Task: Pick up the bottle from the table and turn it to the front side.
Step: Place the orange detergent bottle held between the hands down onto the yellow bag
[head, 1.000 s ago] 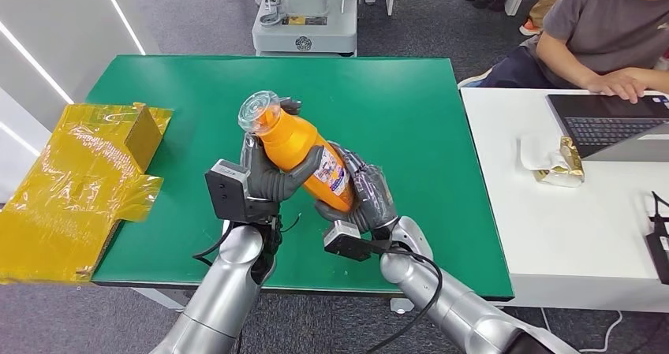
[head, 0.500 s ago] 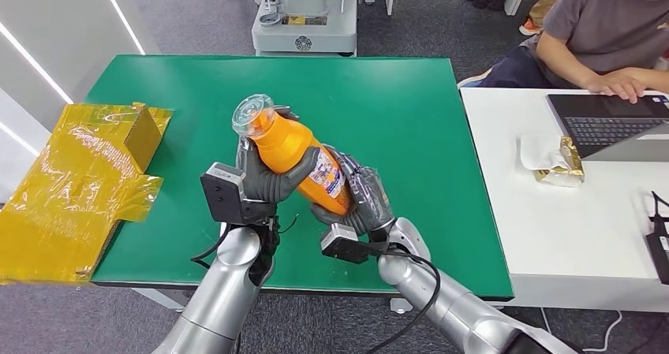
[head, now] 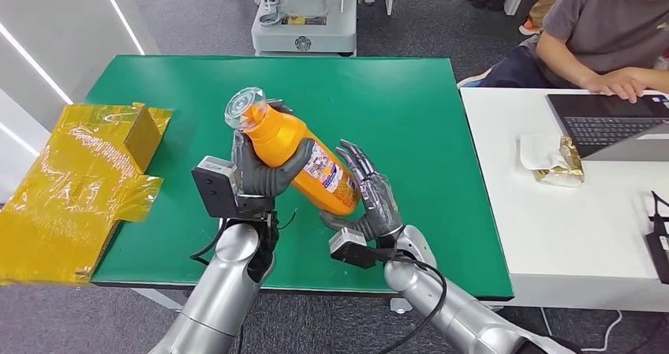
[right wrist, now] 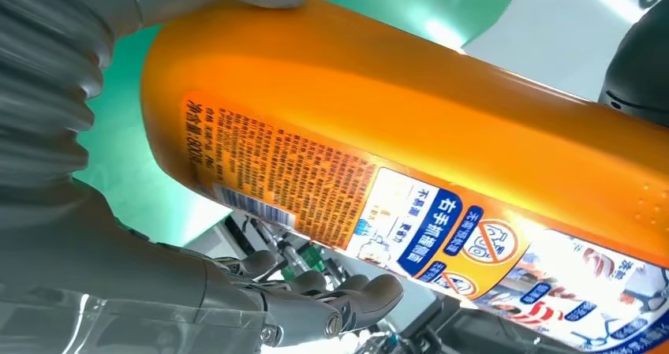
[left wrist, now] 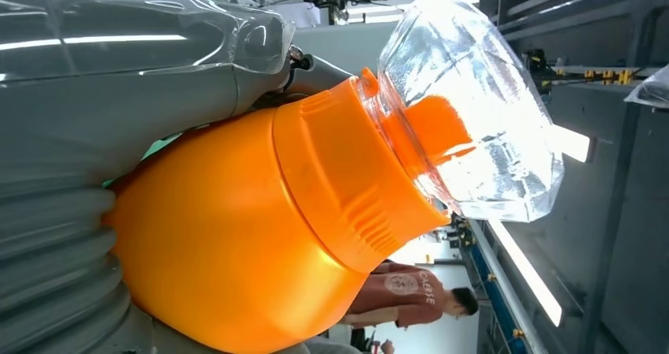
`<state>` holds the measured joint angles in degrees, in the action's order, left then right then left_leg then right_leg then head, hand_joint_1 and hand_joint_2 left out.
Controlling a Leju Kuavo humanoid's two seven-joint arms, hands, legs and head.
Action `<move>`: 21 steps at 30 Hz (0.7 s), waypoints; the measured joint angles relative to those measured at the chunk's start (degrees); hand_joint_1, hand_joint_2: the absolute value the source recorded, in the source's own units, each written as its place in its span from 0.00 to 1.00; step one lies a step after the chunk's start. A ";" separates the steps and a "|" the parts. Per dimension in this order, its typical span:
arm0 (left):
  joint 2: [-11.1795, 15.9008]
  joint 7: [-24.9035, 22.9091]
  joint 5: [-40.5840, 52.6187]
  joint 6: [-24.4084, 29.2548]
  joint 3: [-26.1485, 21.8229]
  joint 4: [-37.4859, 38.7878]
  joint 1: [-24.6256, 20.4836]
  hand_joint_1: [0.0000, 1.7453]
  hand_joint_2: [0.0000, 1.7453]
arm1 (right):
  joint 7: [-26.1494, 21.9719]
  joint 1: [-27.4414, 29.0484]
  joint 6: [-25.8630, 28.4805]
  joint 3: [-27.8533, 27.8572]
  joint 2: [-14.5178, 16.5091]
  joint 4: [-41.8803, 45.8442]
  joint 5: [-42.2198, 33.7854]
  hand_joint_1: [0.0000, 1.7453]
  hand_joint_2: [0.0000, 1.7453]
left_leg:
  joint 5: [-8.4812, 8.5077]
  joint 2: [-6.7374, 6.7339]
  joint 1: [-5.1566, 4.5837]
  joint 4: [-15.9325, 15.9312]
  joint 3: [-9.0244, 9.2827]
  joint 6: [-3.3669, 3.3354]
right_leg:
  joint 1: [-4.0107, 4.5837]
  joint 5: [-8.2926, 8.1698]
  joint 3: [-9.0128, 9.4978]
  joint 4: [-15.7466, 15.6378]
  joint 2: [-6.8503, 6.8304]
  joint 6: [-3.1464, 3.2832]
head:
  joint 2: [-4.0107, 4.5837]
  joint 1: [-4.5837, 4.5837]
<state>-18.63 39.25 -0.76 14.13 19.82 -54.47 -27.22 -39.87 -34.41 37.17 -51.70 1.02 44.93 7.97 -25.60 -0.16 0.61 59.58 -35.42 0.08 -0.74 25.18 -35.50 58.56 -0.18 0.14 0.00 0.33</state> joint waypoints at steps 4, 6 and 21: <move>0.23 0.00 -0.58 1.03 0.00 -0.01 -0.04 1.00 1.00 | 0.00 3.25 1.79 2.78 -0.16 4.15 1.39 0.00 1.00 | 0.00 0.03 0.01 -0.01 -0.01 0.00 | 0.00 0.01 0.00 0.00 -0.02 0.00 | 0.00 -0.01; 0.53 0.00 -0.56 1.52 0.00 -0.01 -0.01 1.00 1.00 | 0.00 6.08 1.95 4.75 -0.21 8.06 3.35 0.00 1.00 | -0.01 0.03 0.01 -0.02 -0.02 0.00 | 0.01 0.02 0.00 0.00 -0.02 -0.01 | 0.00 -0.01; 3.03 -1.01 3.88 5.60 -0.16 -0.02 0.01 1.00 1.00 | -0.38 26.79 2.00 10.31 2.00 41.35 9.68 0.00 1.00 | -0.07 0.07 0.01 -0.07 -0.04 0.03 | 0.01 0.17 0.00 0.01 -0.07 0.04 | 0.00 -0.01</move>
<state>-15.60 38.24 3.12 19.73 19.66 -54.49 -27.21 -40.25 -7.62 39.17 -41.39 3.02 86.28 17.65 -25.67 -0.10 0.62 59.51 -35.46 0.11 -0.73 25.35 -35.50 58.56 -0.25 0.17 0.00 0.32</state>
